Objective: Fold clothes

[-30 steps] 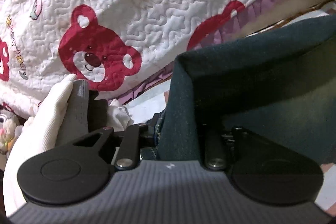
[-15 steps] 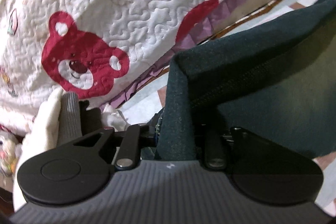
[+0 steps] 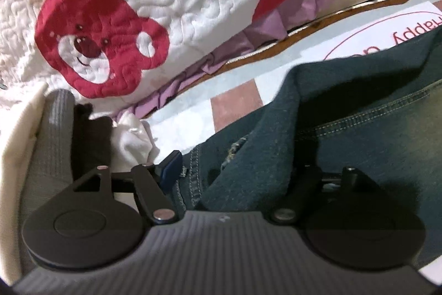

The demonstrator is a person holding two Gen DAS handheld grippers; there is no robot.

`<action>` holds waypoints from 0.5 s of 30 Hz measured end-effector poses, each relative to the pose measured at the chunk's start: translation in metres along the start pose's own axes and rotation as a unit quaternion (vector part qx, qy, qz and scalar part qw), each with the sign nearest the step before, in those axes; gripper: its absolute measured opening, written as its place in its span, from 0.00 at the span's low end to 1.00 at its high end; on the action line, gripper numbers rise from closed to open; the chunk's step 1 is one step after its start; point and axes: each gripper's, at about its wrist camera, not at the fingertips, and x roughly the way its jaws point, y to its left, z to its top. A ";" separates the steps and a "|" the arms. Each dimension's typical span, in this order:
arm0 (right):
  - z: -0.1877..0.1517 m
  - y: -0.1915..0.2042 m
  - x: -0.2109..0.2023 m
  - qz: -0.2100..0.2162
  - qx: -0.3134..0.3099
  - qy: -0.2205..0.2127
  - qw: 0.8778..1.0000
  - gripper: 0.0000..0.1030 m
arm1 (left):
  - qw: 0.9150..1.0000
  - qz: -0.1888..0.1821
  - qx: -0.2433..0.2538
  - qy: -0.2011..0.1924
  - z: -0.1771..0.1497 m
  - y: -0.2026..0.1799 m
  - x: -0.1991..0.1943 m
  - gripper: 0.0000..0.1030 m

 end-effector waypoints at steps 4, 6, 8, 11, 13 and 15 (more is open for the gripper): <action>-0.047 0.002 0.007 0.032 -0.048 0.053 0.997 0.55 | 0.999 -0.047 -0.003 0.001 0.008 0.019 -0.014 0.69; -0.070 0.007 0.014 0.033 -0.073 0.082 0.993 0.55 | 0.998 -0.063 0.001 -0.012 0.013 0.027 -0.031 0.69; -0.091 0.013 0.016 0.033 -0.106 0.096 0.989 0.55 | 0.997 -0.069 0.010 -0.030 0.015 0.032 -0.051 0.69; -0.117 0.036 0.018 0.022 -0.173 0.098 0.980 0.60 | 0.996 -0.066 0.020 -0.052 0.016 0.039 -0.076 0.69; -0.123 0.051 0.018 0.019 -0.177 0.093 0.980 0.60 | 0.995 -0.076 0.018 -0.054 0.016 0.046 -0.085 0.69; -0.126 0.065 0.013 0.047 -0.150 0.095 0.983 0.60 | 0.995 -0.079 -0.002 -0.064 0.015 0.056 -0.091 0.69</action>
